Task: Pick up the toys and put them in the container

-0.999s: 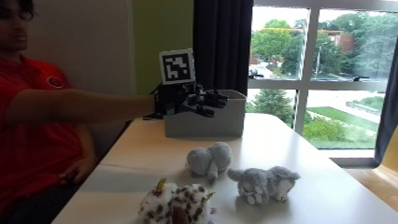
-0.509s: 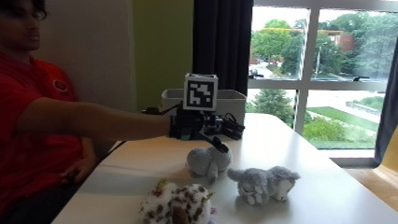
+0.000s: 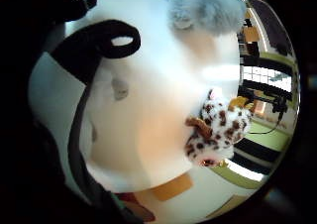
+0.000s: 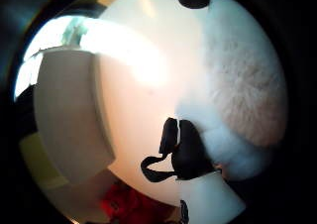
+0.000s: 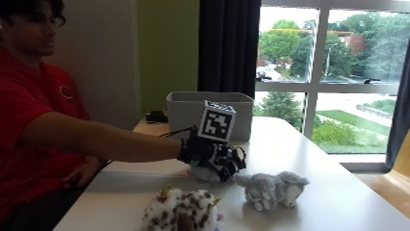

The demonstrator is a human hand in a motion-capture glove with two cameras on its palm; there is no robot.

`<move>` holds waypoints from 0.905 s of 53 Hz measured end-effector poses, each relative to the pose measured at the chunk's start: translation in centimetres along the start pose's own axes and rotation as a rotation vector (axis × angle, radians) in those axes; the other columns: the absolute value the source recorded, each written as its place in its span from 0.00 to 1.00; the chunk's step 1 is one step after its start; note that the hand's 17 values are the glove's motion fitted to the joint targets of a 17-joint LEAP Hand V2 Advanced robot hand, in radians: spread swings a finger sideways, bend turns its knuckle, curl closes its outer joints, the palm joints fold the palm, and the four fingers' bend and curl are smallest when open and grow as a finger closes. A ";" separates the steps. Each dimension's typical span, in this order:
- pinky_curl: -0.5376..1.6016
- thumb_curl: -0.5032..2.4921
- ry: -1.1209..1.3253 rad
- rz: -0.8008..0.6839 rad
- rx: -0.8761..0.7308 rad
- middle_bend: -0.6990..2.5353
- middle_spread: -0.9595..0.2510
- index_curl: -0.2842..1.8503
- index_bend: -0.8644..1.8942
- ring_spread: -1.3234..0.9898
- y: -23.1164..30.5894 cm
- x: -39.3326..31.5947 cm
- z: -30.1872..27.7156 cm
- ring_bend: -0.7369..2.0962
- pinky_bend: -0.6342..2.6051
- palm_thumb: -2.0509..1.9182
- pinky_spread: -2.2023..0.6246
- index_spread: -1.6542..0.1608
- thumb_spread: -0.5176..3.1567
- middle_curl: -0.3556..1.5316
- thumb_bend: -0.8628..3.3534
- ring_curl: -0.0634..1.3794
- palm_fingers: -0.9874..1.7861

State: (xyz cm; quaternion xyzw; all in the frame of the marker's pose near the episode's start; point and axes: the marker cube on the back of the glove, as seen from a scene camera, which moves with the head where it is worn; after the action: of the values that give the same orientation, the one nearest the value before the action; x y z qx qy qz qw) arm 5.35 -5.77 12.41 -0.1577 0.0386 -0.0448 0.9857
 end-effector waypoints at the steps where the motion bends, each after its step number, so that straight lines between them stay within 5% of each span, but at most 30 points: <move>1: 0.44 0.28 -0.004 0.002 0.005 0.27 0.70 0.23 0.36 0.50 0.1 -0.1 0.0 0.49 0.56 0.55 0.76 0.69 0.47 0.32 0.21 0.30 0.38; 5: 0.44 0.28 -0.034 0.028 0.046 0.27 0.67 0.23 0.36 0.47 0.2 -0.2 0.1 0.54 0.57 0.55 0.72 0.69 0.48 0.33 0.21 0.32 0.46; 6: 0.42 0.28 -0.033 0.035 0.068 0.27 0.67 0.22 0.36 0.47 0.2 -0.2 0.1 0.53 0.55 0.55 0.73 0.69 0.48 0.32 0.20 0.30 0.41; 7: 0.45 0.29 -0.030 0.042 0.094 0.28 0.65 0.23 0.36 0.46 0.2 -0.2 0.2 0.56 0.59 0.56 0.69 0.69 0.49 0.33 0.21 0.33 0.50; 13: 0.44 0.31 -0.005 0.086 0.263 0.31 0.58 0.22 0.36 0.42 -0.2 -0.1 0.3 0.58 0.59 0.61 0.65 0.69 0.51 0.35 0.24 0.33 0.60; 29: 0.43 0.38 -0.002 0.073 0.460 0.41 0.47 0.28 0.45 0.39 -0.7 0.1 -1.0 0.65 0.51 0.66 0.62 0.68 0.39 0.45 0.23 0.40 0.82; 48: 0.45 0.44 0.043 -0.022 0.534 0.50 0.53 0.40 0.60 0.41 1.8 -1.5 -9.8 0.69 0.50 0.66 0.62 0.70 0.31 0.54 0.22 0.44 0.80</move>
State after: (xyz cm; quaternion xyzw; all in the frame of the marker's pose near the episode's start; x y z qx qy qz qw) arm 3.07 -6.95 2.70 0.1084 0.0446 -0.0675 0.9908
